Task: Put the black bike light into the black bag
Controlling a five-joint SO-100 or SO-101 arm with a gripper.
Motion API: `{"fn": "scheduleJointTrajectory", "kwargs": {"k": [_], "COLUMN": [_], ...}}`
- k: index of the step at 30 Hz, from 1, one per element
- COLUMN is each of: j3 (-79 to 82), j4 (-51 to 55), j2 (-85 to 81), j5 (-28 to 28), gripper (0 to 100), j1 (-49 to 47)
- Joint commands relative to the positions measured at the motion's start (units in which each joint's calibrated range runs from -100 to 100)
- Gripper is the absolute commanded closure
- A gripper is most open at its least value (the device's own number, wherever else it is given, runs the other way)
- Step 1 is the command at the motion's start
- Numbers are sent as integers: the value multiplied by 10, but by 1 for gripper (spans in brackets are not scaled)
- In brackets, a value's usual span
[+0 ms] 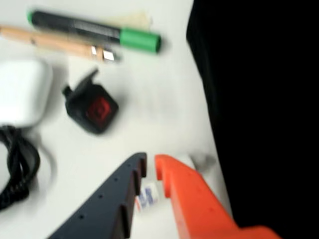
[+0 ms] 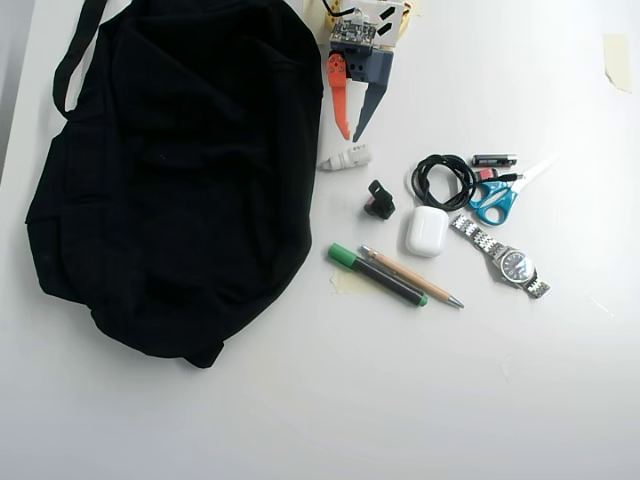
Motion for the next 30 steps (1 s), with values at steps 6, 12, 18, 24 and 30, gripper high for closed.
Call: {"fn": "scheduleJointTrajectory", "kwargs": {"k": [6, 12, 18, 24, 30], "j3": [-55, -116, -117, -190, -415], "j4": [-23, -26, -26, -27, -26], "j2": [-11, -10, -9, 56, 323], "j5": [-1, -1, 0, -1, 4], "gripper": [98, 98, 98, 94, 94], "j1": [-18, -20, -50, -79, -86]}}
